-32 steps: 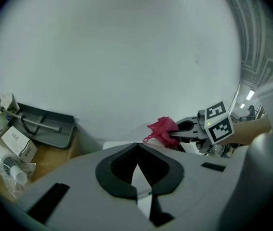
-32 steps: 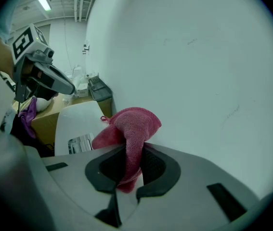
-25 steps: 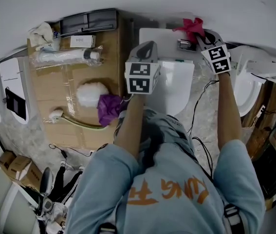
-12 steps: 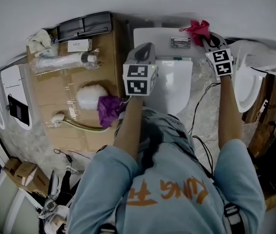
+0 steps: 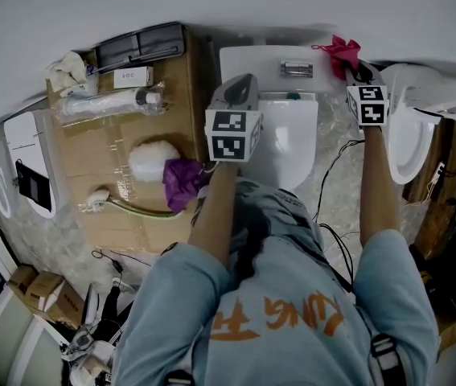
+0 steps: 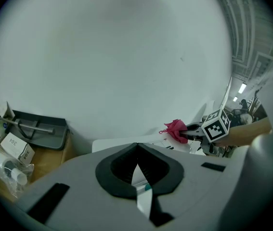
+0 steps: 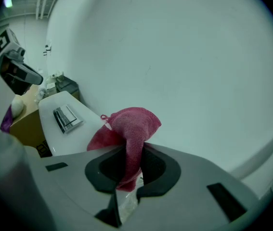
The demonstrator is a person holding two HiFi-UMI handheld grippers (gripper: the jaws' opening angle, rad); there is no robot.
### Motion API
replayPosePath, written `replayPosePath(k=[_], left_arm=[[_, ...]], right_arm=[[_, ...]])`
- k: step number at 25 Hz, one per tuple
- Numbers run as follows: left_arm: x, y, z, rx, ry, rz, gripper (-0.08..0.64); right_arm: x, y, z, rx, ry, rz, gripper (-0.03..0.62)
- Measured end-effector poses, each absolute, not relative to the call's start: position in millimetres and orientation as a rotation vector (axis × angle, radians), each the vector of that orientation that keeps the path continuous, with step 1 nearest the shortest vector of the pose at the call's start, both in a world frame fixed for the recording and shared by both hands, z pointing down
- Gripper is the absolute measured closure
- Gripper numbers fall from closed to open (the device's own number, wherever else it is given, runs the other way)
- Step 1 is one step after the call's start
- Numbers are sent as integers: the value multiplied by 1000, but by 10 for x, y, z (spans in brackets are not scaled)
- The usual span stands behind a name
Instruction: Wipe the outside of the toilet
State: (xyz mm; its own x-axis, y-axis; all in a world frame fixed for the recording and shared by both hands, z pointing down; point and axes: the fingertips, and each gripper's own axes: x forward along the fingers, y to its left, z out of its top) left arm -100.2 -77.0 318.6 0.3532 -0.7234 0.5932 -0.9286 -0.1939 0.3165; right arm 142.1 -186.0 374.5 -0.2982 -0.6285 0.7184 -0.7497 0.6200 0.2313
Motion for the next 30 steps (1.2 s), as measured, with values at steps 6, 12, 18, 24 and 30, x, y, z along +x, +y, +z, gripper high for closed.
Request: replayPosePath(k=[6, 12, 18, 24, 30], left_arm=[[-1161, -699, 3184, 1961, -1467, 409, 535], [-1281, -630, 3172, 1940, -1497, 395, 535], [-1429, -547, 3209, 1903, -1534, 391, 535], [-1646, -458, 3244, 1847, -1594, 387, 535], [-1741, -339, 3270, 1821, -1617, 387, 535]], right_arm=[[1753, -1707, 3791, 1211, -1927, 296, 525], [1941, -1425, 3603, 1333, -1904, 332, 523], [1329, -1250, 3155, 1337, -2121, 292, 523], [257, -1129, 2832, 1126, -2370, 252, 523], [-803, -902, 2837, 821, -2520, 211, 522]])
